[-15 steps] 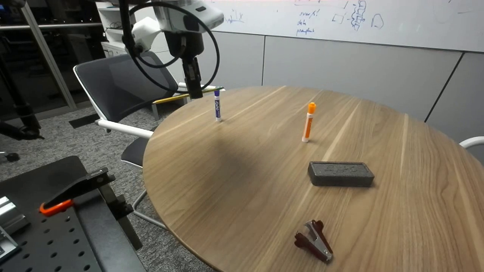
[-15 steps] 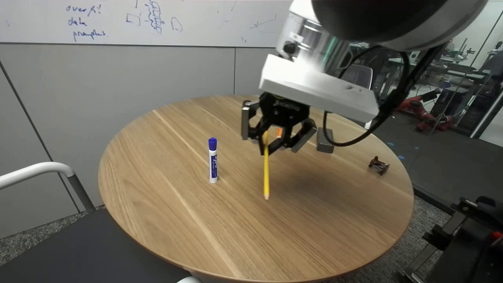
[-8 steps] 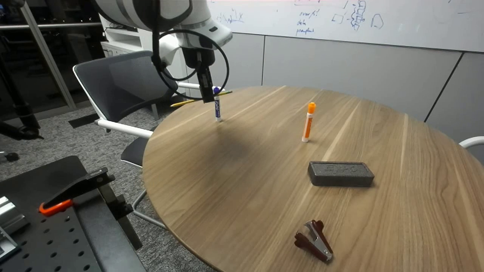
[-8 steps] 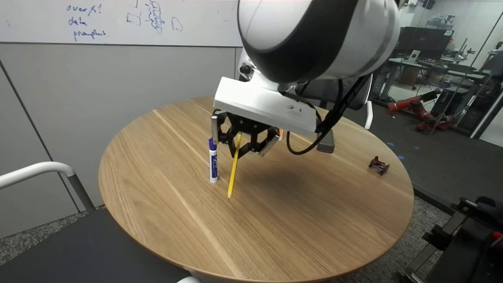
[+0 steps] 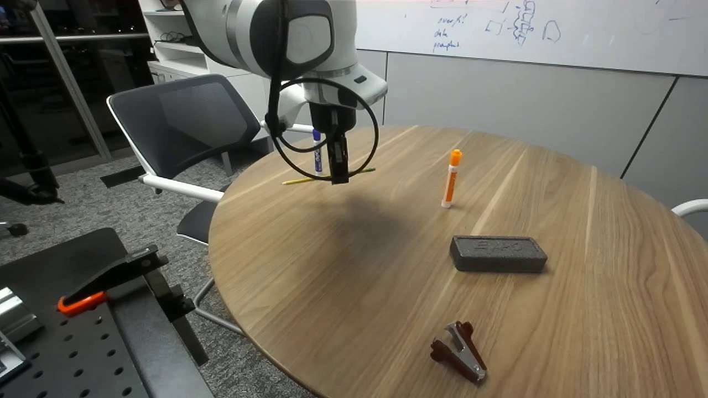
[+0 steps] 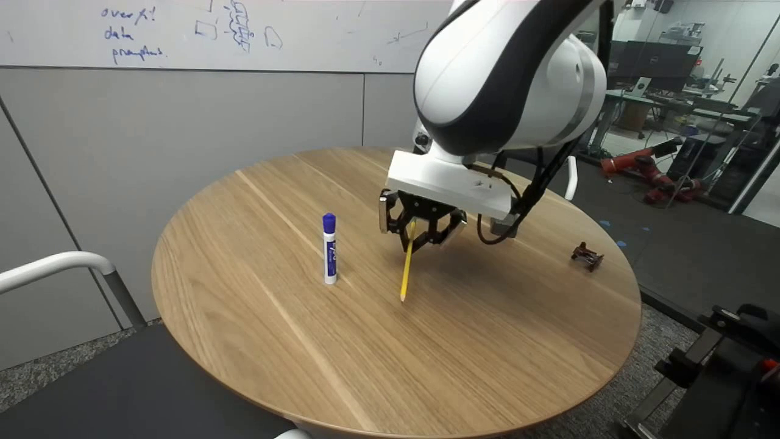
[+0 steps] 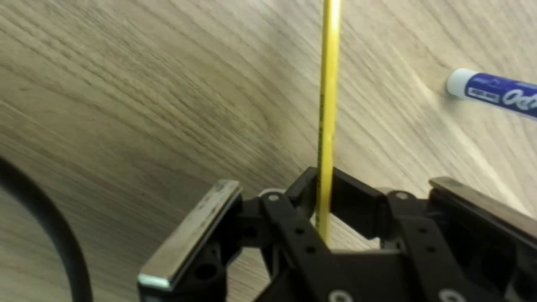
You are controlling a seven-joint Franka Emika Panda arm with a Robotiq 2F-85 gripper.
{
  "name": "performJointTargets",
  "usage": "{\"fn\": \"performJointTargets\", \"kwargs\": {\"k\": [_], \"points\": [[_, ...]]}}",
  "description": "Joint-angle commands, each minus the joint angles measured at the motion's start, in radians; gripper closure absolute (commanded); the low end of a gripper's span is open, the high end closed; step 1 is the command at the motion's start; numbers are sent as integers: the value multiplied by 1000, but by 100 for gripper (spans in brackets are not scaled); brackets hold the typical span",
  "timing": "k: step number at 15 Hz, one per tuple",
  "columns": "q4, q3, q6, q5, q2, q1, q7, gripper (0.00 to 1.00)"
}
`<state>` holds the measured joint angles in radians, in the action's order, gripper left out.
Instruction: Move the pencil to the left
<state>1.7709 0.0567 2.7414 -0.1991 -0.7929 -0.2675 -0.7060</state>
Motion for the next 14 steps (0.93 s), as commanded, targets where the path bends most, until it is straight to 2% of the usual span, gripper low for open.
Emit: {"fn": "performJointTargets", "kwargs": {"k": [1,5,6,7,12,14], "points": [[-47,15,-15,14,-69,-7,-6,97],[-67,26,-24,13,-104,-1,-2,97],[-67,27,-29,11,-101,1,0,85],[-66,23,-40,9,-91,7,6,64],[-39,8,-40,3,-39,13,18,30],[4,-11,-37,-4,19,26,43,15]]}}
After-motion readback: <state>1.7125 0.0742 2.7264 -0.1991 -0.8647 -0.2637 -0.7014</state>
